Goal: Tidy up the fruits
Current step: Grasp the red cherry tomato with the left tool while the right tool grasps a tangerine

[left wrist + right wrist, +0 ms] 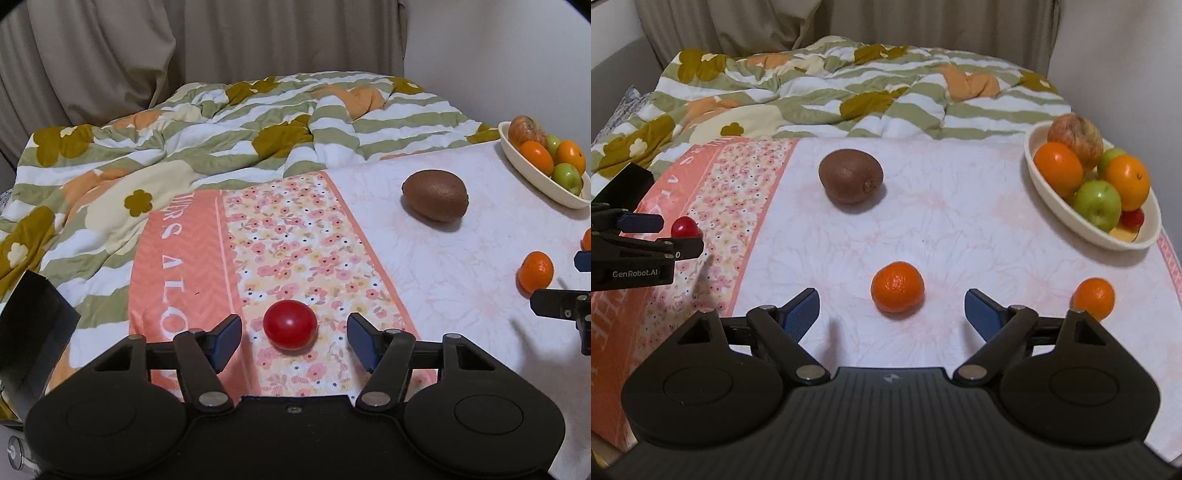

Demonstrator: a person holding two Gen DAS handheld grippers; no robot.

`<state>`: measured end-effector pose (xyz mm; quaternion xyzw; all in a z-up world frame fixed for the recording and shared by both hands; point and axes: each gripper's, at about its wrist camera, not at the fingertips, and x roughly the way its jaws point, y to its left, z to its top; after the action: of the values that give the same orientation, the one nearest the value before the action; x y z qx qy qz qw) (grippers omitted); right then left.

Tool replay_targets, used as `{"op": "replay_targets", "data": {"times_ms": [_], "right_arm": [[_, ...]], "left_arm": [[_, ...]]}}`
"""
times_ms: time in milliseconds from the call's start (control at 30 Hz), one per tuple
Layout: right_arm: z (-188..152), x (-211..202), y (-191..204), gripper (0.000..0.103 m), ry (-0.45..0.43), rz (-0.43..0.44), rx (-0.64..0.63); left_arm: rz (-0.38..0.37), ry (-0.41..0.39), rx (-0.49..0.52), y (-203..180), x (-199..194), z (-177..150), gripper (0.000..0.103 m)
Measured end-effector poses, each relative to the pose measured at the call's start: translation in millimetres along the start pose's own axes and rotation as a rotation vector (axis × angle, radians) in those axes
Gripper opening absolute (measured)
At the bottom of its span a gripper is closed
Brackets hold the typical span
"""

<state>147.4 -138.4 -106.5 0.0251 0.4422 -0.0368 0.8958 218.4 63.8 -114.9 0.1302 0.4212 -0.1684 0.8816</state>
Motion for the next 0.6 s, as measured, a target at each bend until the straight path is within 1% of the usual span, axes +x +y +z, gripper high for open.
{"op": "replay_targets", "data": {"times_ms": [33,133,167,200,267,300,333,400,600], "right_arm": [[0,2,0,0.101,0.003,-0.002,0.0],[0,7,-1,0.099,0.012,-0.009,-0.003],[1,8,-1,0.098,0.015,-0.01,-0.001],[1,10,-2,0.097,0.019,-0.011,0.001],[1,12,-3,0.097,0.022,-0.013,0.007],[1,12,-3,0.095,0.024,-0.013,0.008],[2,14,-3,0.089,0.027,-0.012,0.007],[3,17,-4,0.084,0.038,-0.01,0.005],[5,22,-5,0.079,0.042,-0.017,0.004]], "left_arm": [[-0.001,0.004,-0.002,0,2,0,0.057],[-0.011,0.016,-0.013,2,7,1,0.054],[-0.013,0.019,-0.013,2,9,1,0.051],[-0.017,0.024,-0.013,3,10,1,0.044],[-0.021,0.02,-0.016,4,11,1,0.038],[-0.02,0.018,-0.014,4,10,1,0.037],[-0.022,0.018,-0.015,4,11,1,0.037],[-0.021,0.019,-0.019,5,10,0,0.036],[-0.024,0.028,-0.032,5,4,-6,0.036]]}}
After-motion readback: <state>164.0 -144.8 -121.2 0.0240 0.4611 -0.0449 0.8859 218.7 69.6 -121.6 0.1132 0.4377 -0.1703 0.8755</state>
